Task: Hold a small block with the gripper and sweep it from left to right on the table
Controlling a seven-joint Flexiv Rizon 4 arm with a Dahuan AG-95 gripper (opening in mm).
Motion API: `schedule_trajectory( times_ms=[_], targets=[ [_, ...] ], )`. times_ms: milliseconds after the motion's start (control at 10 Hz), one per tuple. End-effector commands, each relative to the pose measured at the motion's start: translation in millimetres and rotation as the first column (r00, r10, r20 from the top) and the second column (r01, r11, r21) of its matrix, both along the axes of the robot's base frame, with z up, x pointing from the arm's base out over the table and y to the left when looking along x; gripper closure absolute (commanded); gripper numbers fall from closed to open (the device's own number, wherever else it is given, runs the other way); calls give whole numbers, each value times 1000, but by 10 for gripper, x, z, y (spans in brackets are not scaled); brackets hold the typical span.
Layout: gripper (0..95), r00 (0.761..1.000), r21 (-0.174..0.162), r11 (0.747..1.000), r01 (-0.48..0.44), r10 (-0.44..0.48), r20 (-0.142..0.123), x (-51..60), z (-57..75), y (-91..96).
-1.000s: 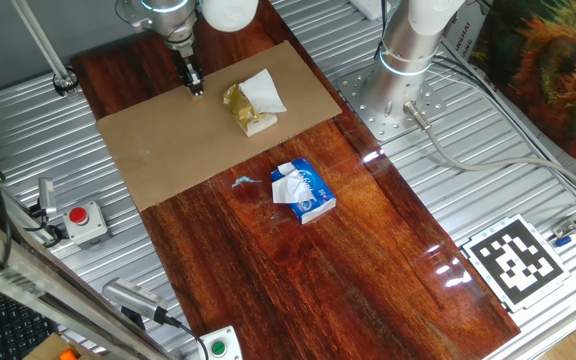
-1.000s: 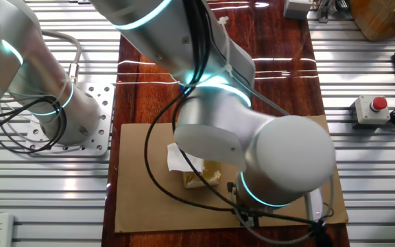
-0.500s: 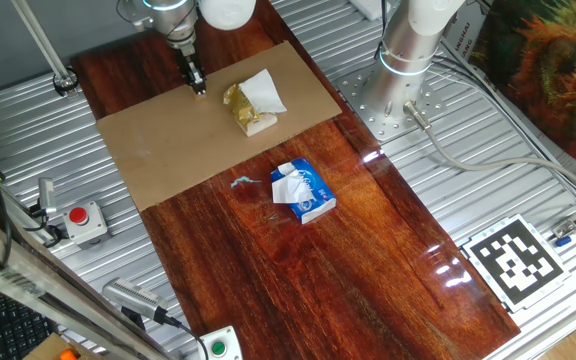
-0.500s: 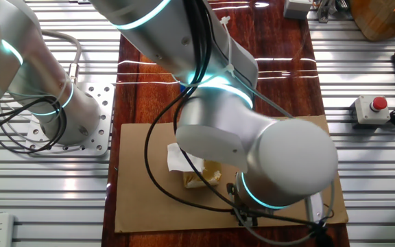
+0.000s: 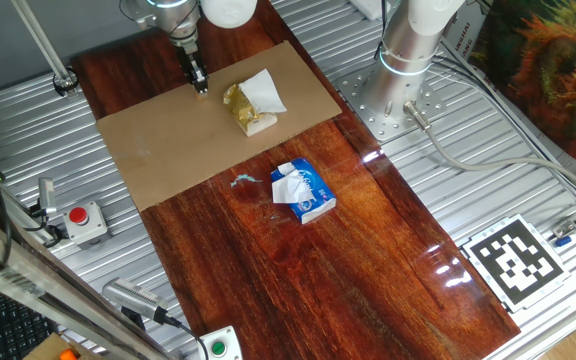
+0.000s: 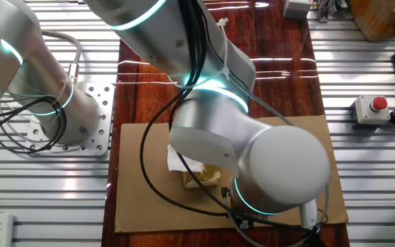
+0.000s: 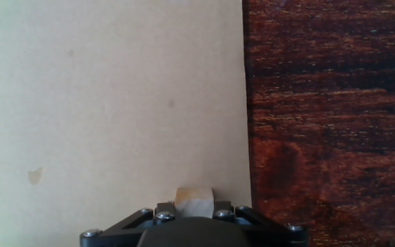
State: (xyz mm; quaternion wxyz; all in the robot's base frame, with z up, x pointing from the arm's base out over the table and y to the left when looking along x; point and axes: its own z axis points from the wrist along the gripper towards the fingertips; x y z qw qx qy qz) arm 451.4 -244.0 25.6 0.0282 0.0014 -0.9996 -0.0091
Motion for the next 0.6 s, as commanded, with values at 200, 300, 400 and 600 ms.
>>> schedule_trajectory(
  times_ms=[200, 300, 400, 600],
  targets=[
    [760, 1000, -11, 1000, -4, 4, -15, -4, -45, -14],
    [760, 1000, 8, 1000, 7, -7, -18, -8, -40, -16],
    [760, 1000, 17, 1000, 18, -18, -6, -8, -39, -16],
    [760, 1000, -31, 999, -14, 13, -23, -8, -39, -16]
  ],
)
